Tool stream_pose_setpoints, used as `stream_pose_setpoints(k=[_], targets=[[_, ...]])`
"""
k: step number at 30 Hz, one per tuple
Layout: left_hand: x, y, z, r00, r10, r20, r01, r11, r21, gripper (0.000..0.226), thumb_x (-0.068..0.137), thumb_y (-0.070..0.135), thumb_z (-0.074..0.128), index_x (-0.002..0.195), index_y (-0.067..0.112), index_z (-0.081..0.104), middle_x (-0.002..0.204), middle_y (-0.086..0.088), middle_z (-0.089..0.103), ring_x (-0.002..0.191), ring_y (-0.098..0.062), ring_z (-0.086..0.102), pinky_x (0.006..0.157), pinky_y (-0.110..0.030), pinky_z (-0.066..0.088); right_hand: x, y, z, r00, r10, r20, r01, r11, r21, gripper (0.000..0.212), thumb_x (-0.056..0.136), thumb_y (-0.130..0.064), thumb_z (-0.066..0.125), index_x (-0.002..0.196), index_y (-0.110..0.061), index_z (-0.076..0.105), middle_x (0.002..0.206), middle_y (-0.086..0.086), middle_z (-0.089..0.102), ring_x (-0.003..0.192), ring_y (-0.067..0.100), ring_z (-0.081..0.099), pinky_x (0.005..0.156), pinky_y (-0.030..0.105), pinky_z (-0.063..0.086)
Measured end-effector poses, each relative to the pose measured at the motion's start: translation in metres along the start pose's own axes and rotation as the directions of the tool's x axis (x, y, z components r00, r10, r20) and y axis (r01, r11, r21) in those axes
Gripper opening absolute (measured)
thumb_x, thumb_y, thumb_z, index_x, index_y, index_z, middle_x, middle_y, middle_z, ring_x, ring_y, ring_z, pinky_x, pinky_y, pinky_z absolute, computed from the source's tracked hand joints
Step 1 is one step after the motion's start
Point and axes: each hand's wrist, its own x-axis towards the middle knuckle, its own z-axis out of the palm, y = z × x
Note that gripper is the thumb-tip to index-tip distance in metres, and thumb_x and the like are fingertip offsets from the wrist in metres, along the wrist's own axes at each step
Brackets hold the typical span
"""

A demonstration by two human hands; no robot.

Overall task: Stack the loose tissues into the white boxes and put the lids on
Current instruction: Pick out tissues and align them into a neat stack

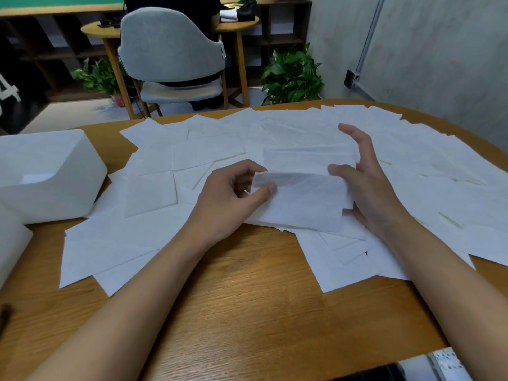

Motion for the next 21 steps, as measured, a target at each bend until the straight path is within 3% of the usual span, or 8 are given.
stream_pose_setpoints(k=[3, 6, 9, 11, 13, 16, 18, 21], targets=[[0.000, 0.009, -0.005, 0.998, -0.037, -0.040, 0.030, 0.986, -0.165, 0.011, 0.095, 0.015, 0.077, 0.105, 0.010, 0.075, 0.099, -0.002, 0.081, 0.094, -0.019, 0.078, 0.078, -0.031, 0.063, 0.000, -0.002, 0.001, 0.999, 0.038, 0.013, -0.039, 0.997, 0.070, 0.051, 0.106, -0.009, 0.047, 0.142, -0.044, 0.052, 0.134, -0.008, 0.067, 0.117, 0.022, 0.069, 0.086, 0.034, 0.058], [-0.001, 0.012, -0.003, 0.990, -0.099, -0.097, 0.075, 0.970, -0.231, 0.013, 0.096, 0.018, 0.077, 0.106, 0.010, 0.075, 0.095, -0.005, 0.081, 0.092, -0.023, 0.079, 0.083, -0.042, 0.065, -0.003, -0.004, 0.006, 0.998, 0.044, 0.049, -0.048, 0.996, 0.071, 0.037, 0.113, -0.031, 0.039, 0.146, -0.040, 0.051, 0.135, -0.006, 0.063, 0.114, 0.014, 0.068, 0.083, 0.028, 0.057], [-0.001, 0.010, 0.003, 0.981, -0.133, -0.140, 0.098, 0.967, -0.234, 0.015, 0.096, 0.023, 0.078, 0.106, 0.012, 0.075, 0.092, -0.013, 0.080, 0.091, -0.030, 0.078, 0.089, -0.054, 0.062, -0.006, -0.003, 0.012, 0.995, 0.030, 0.093, -0.038, 0.996, 0.079, 0.050, 0.103, -0.060, 0.037, 0.146, -0.042, 0.052, 0.144, -0.002, 0.058, 0.127, 0.017, 0.064, 0.096, 0.034, 0.058], [-0.001, 0.008, 0.005, 0.980, -0.136, -0.144, 0.105, 0.972, -0.210, 0.016, 0.095, 0.026, 0.079, 0.106, 0.015, 0.075, 0.092, -0.014, 0.080, 0.090, -0.032, 0.078, 0.089, -0.057, 0.061, -0.007, -0.004, 0.015, 0.992, 0.015, 0.125, -0.029, 0.994, 0.105, 0.055, 0.099, -0.064, 0.040, 0.147, -0.041, 0.052, 0.143, -0.006, 0.061, 0.128, 0.015, 0.064, 0.102, 0.038, 0.057], [-0.002, 0.009, 0.007, 0.980, -0.151, -0.129, 0.122, 0.970, -0.210, 0.017, 0.095, 0.023, 0.078, 0.109, 0.015, 0.074, 0.093, -0.004, 0.082, 0.090, -0.022, 0.079, 0.090, -0.052, 0.062, -0.008, -0.005, 0.016, 0.990, -0.008, 0.144, -0.003, 0.997, 0.076, 0.048, 0.100, -0.058, 0.051, 0.146, -0.043, 0.051, 0.139, -0.018, 0.061, 0.128, 0.009, 0.062, 0.105, 0.036, 0.055], [-0.003, 0.010, 0.011, 0.979, -0.161, -0.126, 0.137, 0.974, -0.183, 0.019, 0.095, 0.023, 0.079, 0.111, 0.016, 0.072, 0.093, 0.001, 0.082, 0.089, -0.017, 0.079, 0.087, -0.048, 0.064, -0.008, -0.002, 0.013, 0.987, -0.072, 0.142, 0.088, 0.991, -0.106, 0.061, 0.095, -0.034, 0.073, 0.148, -0.048, 0.046, 0.146, -0.025, 0.050, 0.133, 0.003, 0.055, 0.111, 0.037, 0.051], [-0.004, 0.008, 0.014, 0.974, -0.174, -0.148, 0.145, 0.971, -0.190, 0.021, 0.094, 0.023, 0.080, 0.111, 0.016, 0.071, 0.089, 0.000, 0.081, 0.086, -0.018, 0.079, 0.082, -0.047, 0.064, -0.009, 0.000, 0.011, 0.983, -0.110, 0.150, 0.137, 0.974, -0.182, 0.071, 0.095, -0.019, 0.076, 0.151, -0.047, 0.042, 0.149, -0.022, 0.048, 0.131, 0.003, 0.055, 0.110, 0.036, 0.051], [-0.004, 0.002, 0.015, 0.964, -0.159, -0.214, 0.132, 0.982, -0.135, 0.028, 0.089, 0.025, 0.085, 0.111, 0.021, 0.069, 0.079, -0.001, 0.075, 0.079, -0.018, 0.075, 0.072, -0.034, 0.060, -0.009, -0.001, 0.011, 0.979, -0.155, 0.134, 0.179, 0.965, -0.193, 0.071, 0.096, -0.015, 0.074, 0.152, -0.044, 0.041, 0.151, -0.019, 0.049, 0.131, 0.003, 0.056, 0.109, 0.035, 0.052]])
